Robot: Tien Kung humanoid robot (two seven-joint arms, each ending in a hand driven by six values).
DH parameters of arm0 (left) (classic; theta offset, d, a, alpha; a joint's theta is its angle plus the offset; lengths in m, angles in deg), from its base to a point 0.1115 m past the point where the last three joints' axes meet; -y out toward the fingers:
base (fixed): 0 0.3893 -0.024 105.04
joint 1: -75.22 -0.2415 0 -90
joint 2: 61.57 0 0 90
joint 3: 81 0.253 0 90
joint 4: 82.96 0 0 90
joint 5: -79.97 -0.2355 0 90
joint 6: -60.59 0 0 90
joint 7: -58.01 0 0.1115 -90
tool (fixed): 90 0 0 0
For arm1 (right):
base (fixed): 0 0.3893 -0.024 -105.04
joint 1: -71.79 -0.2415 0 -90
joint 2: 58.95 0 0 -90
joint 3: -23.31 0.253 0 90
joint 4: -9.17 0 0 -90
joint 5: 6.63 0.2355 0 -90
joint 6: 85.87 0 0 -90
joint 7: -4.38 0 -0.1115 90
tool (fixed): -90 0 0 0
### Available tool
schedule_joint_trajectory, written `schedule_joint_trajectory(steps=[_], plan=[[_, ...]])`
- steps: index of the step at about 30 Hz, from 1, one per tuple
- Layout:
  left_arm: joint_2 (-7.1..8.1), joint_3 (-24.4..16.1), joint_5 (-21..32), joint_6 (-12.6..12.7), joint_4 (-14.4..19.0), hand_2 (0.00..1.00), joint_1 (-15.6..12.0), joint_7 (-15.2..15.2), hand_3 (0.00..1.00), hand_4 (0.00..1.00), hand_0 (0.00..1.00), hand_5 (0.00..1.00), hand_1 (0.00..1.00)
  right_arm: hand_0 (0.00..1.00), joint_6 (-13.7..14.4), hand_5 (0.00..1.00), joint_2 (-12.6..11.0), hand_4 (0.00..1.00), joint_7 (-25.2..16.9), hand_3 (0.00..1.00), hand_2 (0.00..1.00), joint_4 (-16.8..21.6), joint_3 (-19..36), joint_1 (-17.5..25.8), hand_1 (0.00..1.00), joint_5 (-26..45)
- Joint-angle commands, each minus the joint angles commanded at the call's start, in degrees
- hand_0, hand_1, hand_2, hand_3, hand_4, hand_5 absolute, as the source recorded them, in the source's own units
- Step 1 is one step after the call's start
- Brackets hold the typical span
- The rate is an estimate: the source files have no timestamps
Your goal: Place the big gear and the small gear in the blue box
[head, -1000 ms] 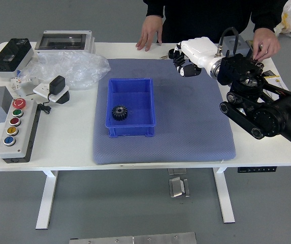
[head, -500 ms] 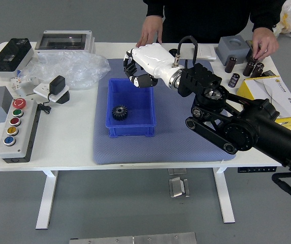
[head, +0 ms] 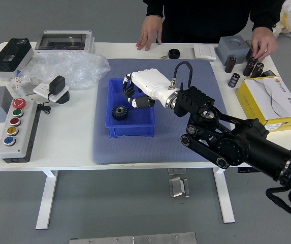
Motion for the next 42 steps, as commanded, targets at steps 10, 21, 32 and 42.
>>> schedule_joint_trajectory(steps=[10,21,32,42], plan=[[-0.1,0.07,0.13,0.0,0.0,0.891,0.01,0.02,0.88,0.806,0.917,0.344,0.901,0.52,-2.69,0.43,-0.09,0.856,-0.57,0.709,0.659,-0.35,1.57,-0.09,0.513,1.24],[-0.11,-0.06,0.34,0.05,0.0,0.891,0.12,0.08,0.88,0.806,0.917,0.341,0.901,0.519,-3.55,0.467,-2.07,0.882,-0.36,0.722,0.653,0.35,3.12,-0.8,0.516,1.06],[-0.03,-0.21,1.19,0.18,0.0,0.892,-0.47,0.19,0.88,0.805,0.917,0.341,0.901,0.54,-3.67,0.456,-10.06,0.852,0.06,0.708,0.652,0.34,7.84,1.56,0.535,-0.53],[-0.01,-0.13,1.71,0.25,0.0,0.892,-0.7,0.36,0.88,0.805,0.917,0.34,0.901,0.568,-3.4,0.446,-17.34,0.785,0.04,0.688,0.661,0.52,15.06,6.88,0.553,-0.8]])
